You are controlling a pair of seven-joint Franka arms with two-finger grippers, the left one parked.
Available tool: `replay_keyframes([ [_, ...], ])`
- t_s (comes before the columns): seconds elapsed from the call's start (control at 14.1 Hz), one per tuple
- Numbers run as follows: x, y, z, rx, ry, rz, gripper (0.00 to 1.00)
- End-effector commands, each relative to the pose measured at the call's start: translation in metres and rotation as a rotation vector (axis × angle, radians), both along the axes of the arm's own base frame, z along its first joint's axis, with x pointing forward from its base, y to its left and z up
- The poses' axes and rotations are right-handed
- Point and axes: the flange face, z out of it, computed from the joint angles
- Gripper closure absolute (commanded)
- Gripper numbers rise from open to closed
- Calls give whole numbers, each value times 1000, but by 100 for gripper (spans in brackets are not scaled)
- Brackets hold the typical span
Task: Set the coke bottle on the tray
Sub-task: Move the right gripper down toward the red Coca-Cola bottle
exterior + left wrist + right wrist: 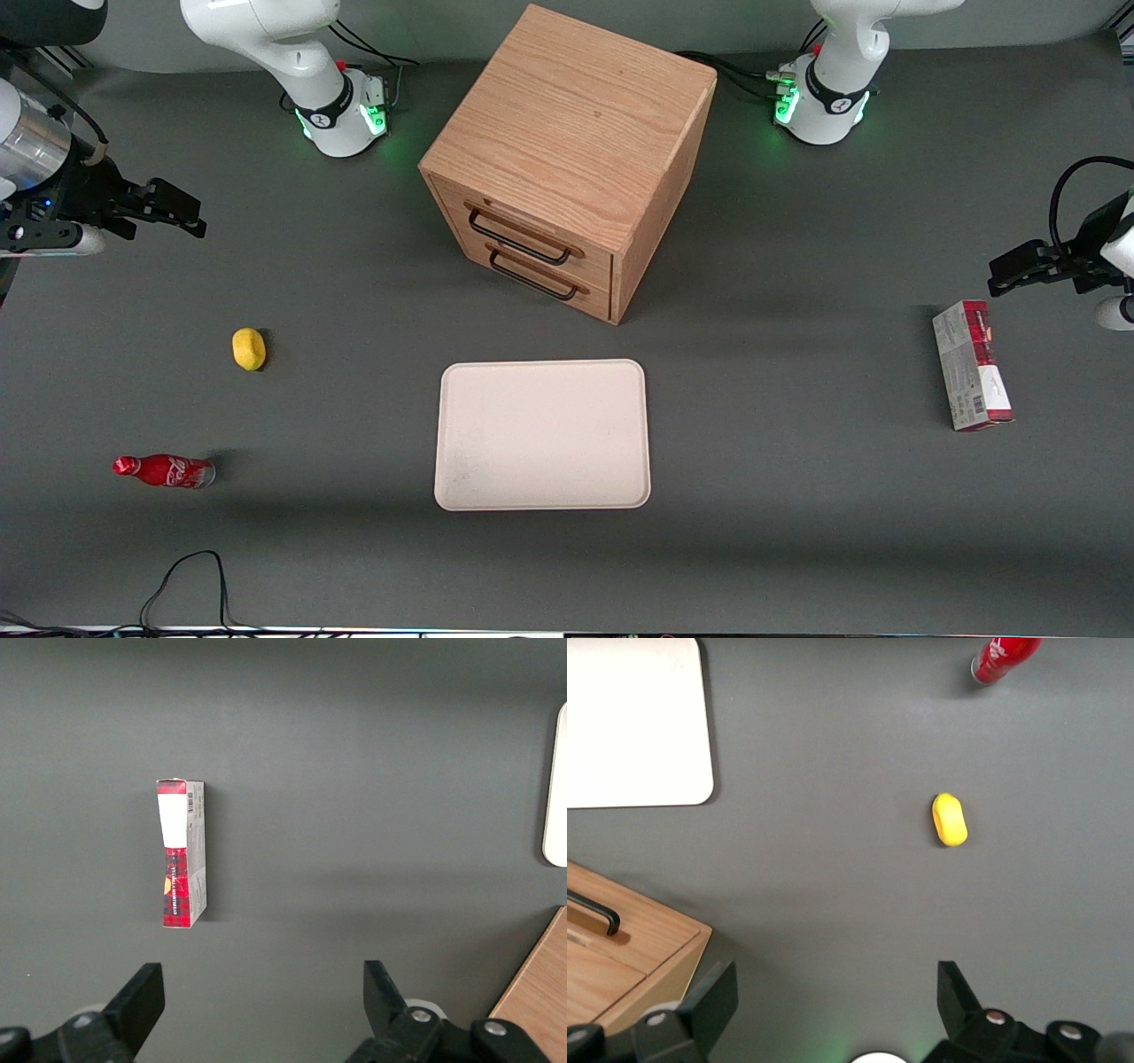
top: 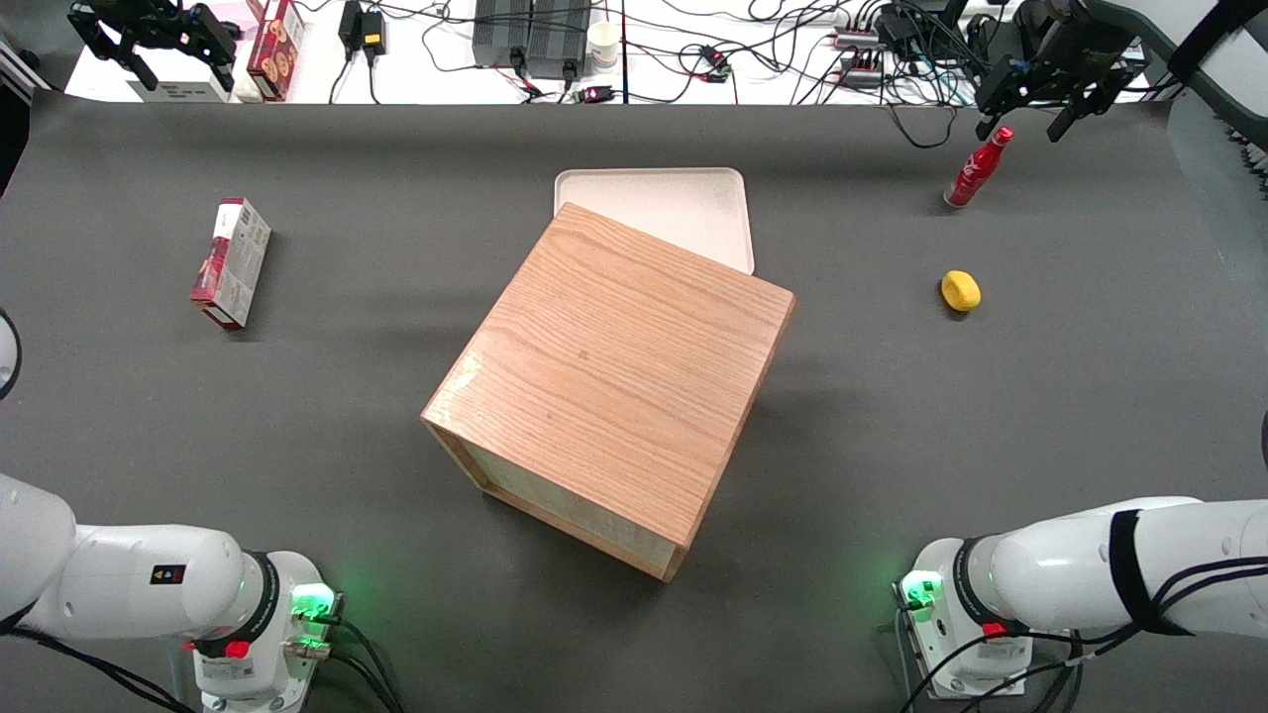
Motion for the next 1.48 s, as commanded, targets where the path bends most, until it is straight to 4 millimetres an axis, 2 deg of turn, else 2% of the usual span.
replay_keyframes([
  [0.0,4,-1,4,-26,-19,-31,0],
  [0.21,12,-4,7,-26,-28,-51,0],
  [0.35,38,-25,13,-36,-37,-46,0],
  [0.57,73,-68,1,-53,-36,48,0],
  [0.78,110,-111,-36,-98,-15,139,0],
  [0.92,129,-129,-60,-110,-49,199,0],
  [1.2,159,-178,-134,-67,-85,248,0],
  [1.41,180,-196,-177,-66,-120,281,0],
])
